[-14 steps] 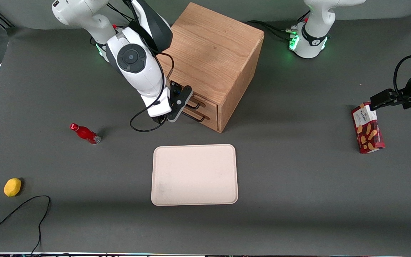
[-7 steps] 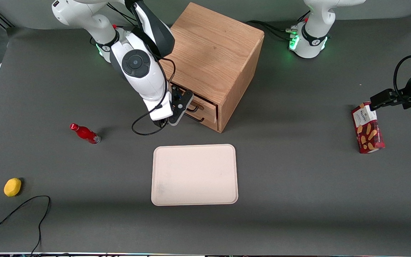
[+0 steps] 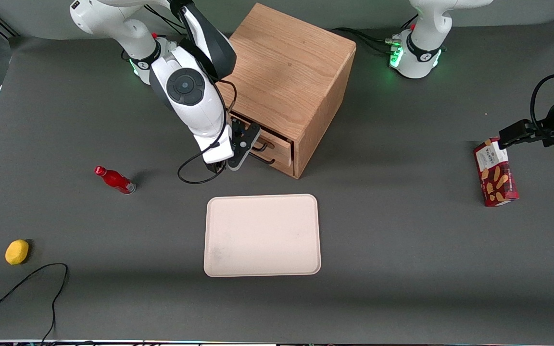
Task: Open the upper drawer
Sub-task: 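Pull the upper drawer handle outward from the cabinet with the right gripper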
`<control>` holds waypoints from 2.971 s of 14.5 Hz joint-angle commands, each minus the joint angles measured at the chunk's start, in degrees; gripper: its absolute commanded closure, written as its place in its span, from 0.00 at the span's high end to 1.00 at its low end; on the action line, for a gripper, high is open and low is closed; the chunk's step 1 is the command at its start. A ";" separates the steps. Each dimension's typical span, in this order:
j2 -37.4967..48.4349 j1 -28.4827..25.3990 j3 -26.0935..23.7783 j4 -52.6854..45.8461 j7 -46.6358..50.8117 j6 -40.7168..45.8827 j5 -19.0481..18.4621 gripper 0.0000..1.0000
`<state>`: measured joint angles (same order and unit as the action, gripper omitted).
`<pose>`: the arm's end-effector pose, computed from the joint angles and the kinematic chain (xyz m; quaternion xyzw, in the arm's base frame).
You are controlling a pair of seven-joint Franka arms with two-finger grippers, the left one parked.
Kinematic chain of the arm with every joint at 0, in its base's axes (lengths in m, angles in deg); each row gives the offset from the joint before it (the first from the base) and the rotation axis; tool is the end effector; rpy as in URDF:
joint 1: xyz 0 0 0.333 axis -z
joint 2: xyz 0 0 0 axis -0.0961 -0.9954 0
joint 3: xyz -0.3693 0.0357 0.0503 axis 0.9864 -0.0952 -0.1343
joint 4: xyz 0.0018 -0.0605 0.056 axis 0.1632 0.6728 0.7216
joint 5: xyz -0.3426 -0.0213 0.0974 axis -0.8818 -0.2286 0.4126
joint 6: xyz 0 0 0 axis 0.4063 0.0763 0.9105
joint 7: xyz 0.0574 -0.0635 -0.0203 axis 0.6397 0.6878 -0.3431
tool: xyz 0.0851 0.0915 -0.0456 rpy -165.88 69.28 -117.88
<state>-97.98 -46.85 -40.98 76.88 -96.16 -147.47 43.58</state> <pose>0.4909 0.3653 0.4476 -0.8684 -0.4955 0.0084 0.0196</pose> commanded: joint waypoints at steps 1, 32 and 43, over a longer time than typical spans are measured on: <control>-0.55 0.03 0.39 -0.32 0.51 -1.46 -1.19 1.00; -6.09 8.03 2.24 -9.90 -10.56 1.35 6.02 1.00; -7.41 8.91 2.77 -10.87 -12.76 1.35 5.05 1.00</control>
<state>-104.00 -38.67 -38.64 68.08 -106.84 -146.50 48.01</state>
